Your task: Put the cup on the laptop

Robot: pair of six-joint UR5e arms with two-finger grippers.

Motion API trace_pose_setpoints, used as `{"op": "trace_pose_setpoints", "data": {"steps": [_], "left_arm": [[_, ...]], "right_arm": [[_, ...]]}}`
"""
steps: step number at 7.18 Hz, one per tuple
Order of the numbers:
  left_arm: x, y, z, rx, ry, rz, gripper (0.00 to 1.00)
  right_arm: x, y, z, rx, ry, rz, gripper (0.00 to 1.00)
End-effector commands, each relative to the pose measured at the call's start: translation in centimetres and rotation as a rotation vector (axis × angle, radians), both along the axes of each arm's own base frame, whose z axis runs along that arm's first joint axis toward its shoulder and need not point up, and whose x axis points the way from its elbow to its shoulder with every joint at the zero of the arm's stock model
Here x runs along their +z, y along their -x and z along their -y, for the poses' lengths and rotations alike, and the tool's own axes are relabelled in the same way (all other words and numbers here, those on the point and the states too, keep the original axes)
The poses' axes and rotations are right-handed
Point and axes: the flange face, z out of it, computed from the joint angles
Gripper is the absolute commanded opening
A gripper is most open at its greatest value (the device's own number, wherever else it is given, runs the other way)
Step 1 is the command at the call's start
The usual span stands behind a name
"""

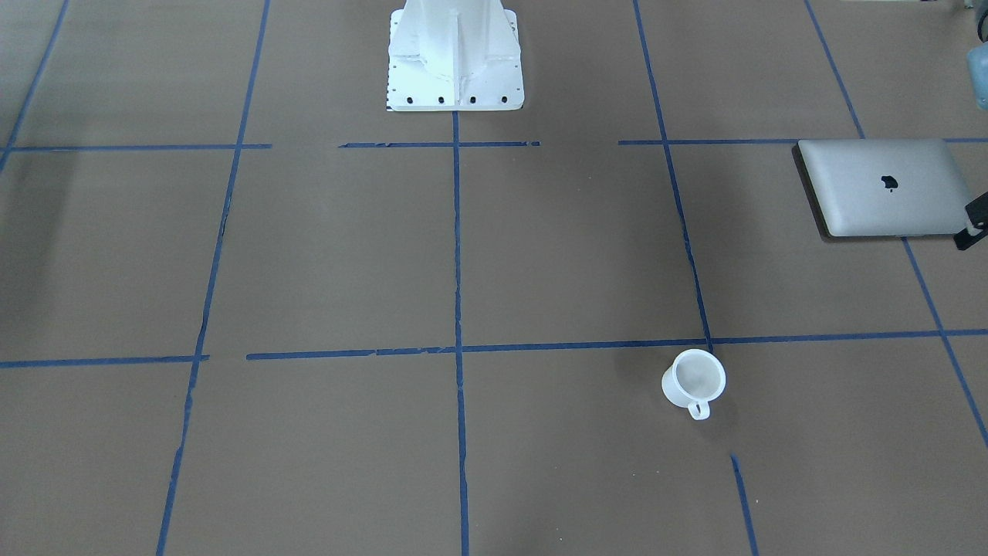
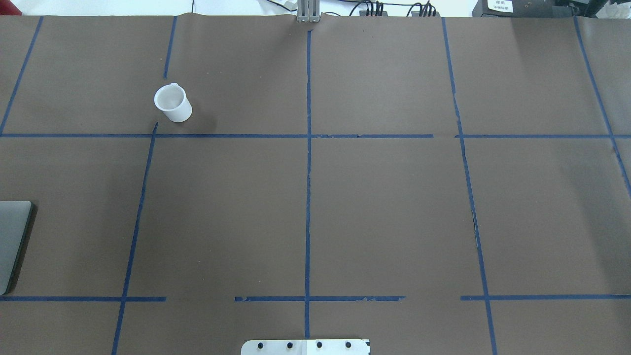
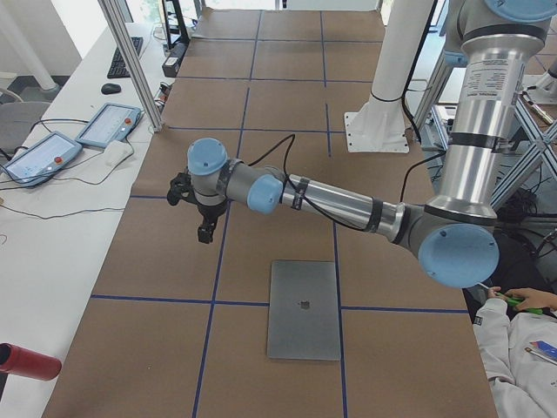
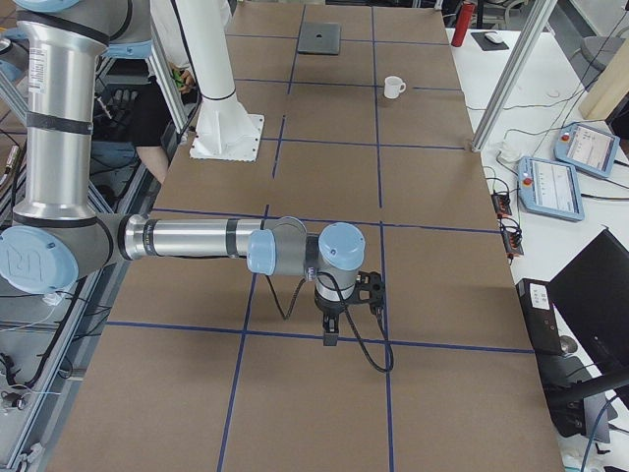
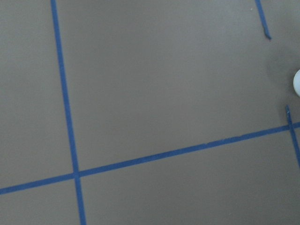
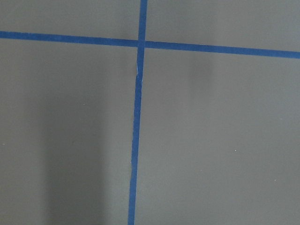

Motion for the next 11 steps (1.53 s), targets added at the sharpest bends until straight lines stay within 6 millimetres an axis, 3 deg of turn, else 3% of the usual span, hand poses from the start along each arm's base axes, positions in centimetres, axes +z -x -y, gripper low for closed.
{"op": "trace_pose_setpoints", "data": {"steps": [1, 4, 5, 7, 8, 11], "left_arm": [[-5.8, -10.5, 5.0, 0.005, 0.056, -0.006, 0.99], [-11.2, -19.5, 8.8, -0.046, 0.119, 0.0, 0.99], [-12.0, -22.1, 10.5, -0.073, 0.15, -0.021, 0.99], [-11.8, -26.2, 12.3, -0.123, 0.168, -0.007, 0.99], [-11.4, -28.3, 12.0, -0.115, 0.182, 0.007, 0.99], [-7.4, -32.5, 11.5, -0.115, 0.228, -0.005, 0.99]], "right_arm": [[0.0, 0.0, 0.0, 0.0, 0.0, 0.0, 1.0], [0.0, 0.0, 0.0, 0.0, 0.0, 0.0, 1.0], [0.0, 0.0, 0.0, 0.0, 0.0, 0.0, 1.0], [0.0, 0.0, 0.0, 0.0, 0.0, -0.001, 1.0], [0.0, 0.0, 0.0, 0.0, 0.0, 0.0, 1.0], [0.0, 0.0, 0.0, 0.0, 0.0, 0.0, 1.0]]}}
